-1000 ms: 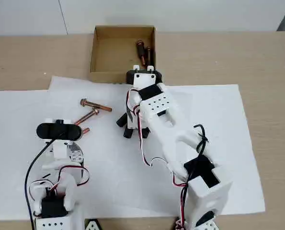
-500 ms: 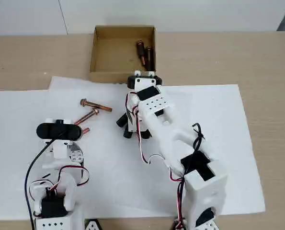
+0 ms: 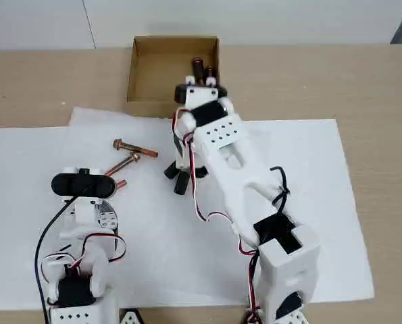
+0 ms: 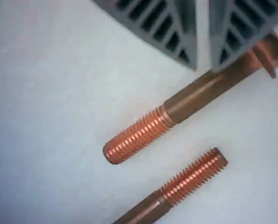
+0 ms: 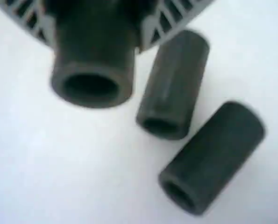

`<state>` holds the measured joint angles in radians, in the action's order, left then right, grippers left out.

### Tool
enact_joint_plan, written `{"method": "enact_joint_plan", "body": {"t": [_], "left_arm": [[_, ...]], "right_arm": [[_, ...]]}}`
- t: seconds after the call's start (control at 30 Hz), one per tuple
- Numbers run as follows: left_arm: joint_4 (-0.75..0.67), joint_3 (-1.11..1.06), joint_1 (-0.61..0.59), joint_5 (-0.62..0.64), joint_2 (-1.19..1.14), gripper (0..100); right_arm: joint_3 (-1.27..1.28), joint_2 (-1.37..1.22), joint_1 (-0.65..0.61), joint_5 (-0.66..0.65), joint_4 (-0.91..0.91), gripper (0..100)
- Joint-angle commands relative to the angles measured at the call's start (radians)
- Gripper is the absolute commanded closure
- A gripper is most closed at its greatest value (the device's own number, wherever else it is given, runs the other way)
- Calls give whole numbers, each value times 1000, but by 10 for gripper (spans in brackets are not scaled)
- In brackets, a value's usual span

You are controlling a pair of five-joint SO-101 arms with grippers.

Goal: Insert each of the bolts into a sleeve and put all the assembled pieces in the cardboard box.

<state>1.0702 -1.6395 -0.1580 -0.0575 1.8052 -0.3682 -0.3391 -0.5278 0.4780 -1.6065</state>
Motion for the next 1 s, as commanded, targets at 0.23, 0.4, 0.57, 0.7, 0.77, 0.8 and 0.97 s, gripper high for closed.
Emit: {"method": "enact_joint_plan", "body": {"t": [0.23, 0.4, 0.57, 0.7, 0.77, 0.8, 0.97], "left_arm": [[-26, 5, 0, -6, 12, 994], [-26, 5, 2, -6, 12, 994], [-26, 5, 2, -6, 12, 994], [-26, 5, 2, -6, 12, 994], [-26, 5, 2, -6, 12, 994], [-26, 5, 2, -6, 12, 994], [-26, 5, 2, -6, 12, 994]], "right_arm": [[-218, 200, -25, 2, -117, 995], [-218, 329, -28, 2, -120, 995], [-149, 447, -24, -31, -124, 995], [-17, 581, -16, -40, -120, 995], [66, 645, 1, -40, -119, 995], [109, 673, 8, -40, -117, 995], [318, 803, 47, -40, -114, 995]]}}
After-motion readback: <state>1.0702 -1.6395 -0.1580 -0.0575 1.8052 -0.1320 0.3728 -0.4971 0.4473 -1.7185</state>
